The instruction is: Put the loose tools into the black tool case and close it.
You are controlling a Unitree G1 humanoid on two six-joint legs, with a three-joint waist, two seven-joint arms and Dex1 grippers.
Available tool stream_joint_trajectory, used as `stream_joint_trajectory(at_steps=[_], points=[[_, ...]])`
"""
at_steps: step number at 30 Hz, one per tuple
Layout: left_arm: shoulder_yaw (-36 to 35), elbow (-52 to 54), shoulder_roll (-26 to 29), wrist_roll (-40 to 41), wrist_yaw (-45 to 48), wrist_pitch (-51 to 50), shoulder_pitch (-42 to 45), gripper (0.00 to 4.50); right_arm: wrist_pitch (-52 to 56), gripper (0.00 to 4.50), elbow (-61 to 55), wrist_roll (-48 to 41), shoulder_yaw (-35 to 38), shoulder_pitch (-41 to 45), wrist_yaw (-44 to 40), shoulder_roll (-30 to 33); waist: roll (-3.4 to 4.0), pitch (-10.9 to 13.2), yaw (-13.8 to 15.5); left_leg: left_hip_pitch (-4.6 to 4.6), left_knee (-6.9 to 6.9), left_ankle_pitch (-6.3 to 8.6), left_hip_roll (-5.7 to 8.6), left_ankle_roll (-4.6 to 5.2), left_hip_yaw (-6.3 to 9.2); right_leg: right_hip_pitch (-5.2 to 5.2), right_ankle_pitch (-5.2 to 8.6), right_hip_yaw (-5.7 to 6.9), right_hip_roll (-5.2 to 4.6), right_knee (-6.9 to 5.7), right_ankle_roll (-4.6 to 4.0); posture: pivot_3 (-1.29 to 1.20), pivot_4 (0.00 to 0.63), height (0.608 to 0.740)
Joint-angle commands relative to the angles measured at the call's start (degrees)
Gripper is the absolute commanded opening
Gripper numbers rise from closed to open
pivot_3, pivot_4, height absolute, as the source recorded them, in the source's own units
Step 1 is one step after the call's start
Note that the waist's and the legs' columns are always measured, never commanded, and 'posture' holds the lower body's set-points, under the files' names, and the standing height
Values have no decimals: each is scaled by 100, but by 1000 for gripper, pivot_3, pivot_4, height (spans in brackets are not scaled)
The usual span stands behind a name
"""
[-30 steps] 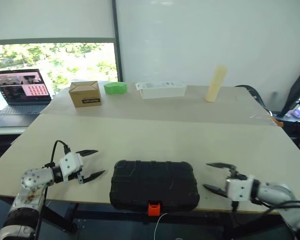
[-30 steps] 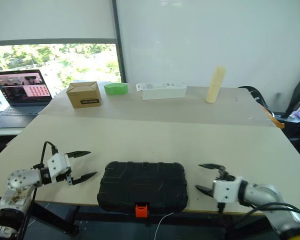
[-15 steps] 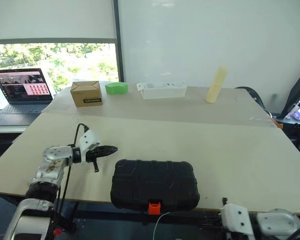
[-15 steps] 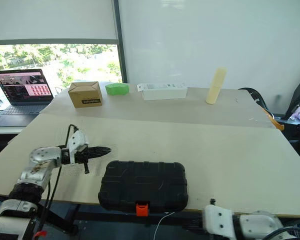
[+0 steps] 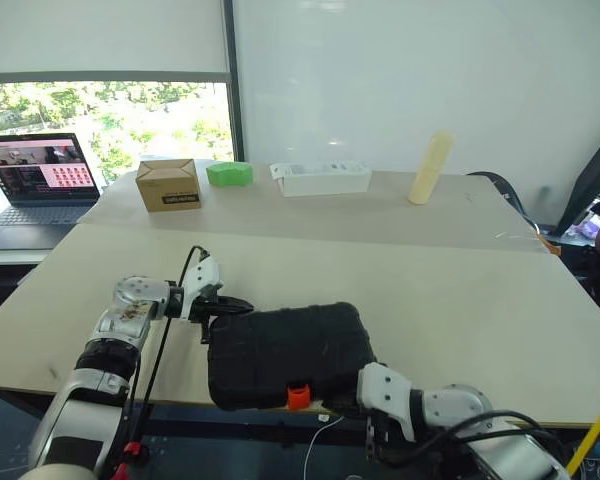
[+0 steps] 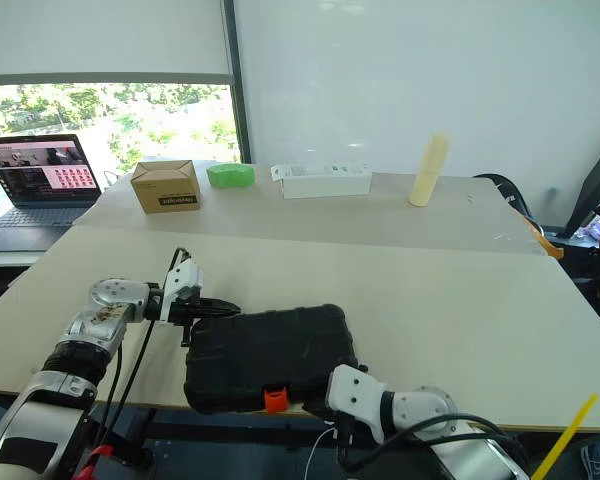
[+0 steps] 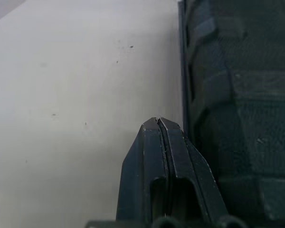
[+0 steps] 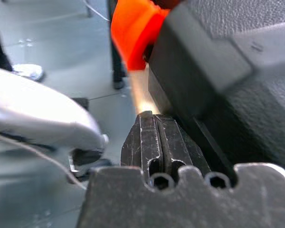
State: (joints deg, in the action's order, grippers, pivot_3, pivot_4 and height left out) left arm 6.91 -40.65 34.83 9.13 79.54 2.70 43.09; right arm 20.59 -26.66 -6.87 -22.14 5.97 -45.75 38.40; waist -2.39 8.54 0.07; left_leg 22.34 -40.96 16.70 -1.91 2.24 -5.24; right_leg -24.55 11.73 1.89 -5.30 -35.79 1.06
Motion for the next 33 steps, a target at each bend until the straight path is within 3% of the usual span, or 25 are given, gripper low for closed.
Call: stream_joint_trajectory(at_steps=[1,10,14,19,25,33], points=[[-22,-97,-76,-35,24,73,100,65,-131,0,120,131,271,419,176,-166,0,0,0,1,0,0,1,0,0,0,0,0,-1,0,0,0,150,740],[-275,87,-173,-26,-510,22,-148,65,-339,0,1222,371,622,1226,254,-385,1,2,-3,2,0,0,2,0,2,1,0,3,-5,-2,1,0,150,740],[-496,149,-104,15,-841,38,-155,65,-496,0,1296,341,817,1087,-48,-10,3,3,30,4,1,0,4,1,6,4,0,9,-12,0,2,0,150,740],[-668,759,37,585,-193,-534,35,65,-503,0,702,-73,1237,513,-451,390,3,4,55,28,1,1,4,2,19,-3,0,26,-13,-2,4,0,150,740],[-263,1452,-299,543,-114,-1029,268,65,-186,0,50,-218,959,169,-367,74,4,5,57,29,-2,0,6,1,25,2,0,28,-8,3,5,0,150,740],[310,1267,-740,-148,-734,-915,340,65,-206,0,459,259,617,565,-27,-356,4,5,34,14,-3,-1,11,0,25,7,1,22,-8,5,5,0,150,740]])
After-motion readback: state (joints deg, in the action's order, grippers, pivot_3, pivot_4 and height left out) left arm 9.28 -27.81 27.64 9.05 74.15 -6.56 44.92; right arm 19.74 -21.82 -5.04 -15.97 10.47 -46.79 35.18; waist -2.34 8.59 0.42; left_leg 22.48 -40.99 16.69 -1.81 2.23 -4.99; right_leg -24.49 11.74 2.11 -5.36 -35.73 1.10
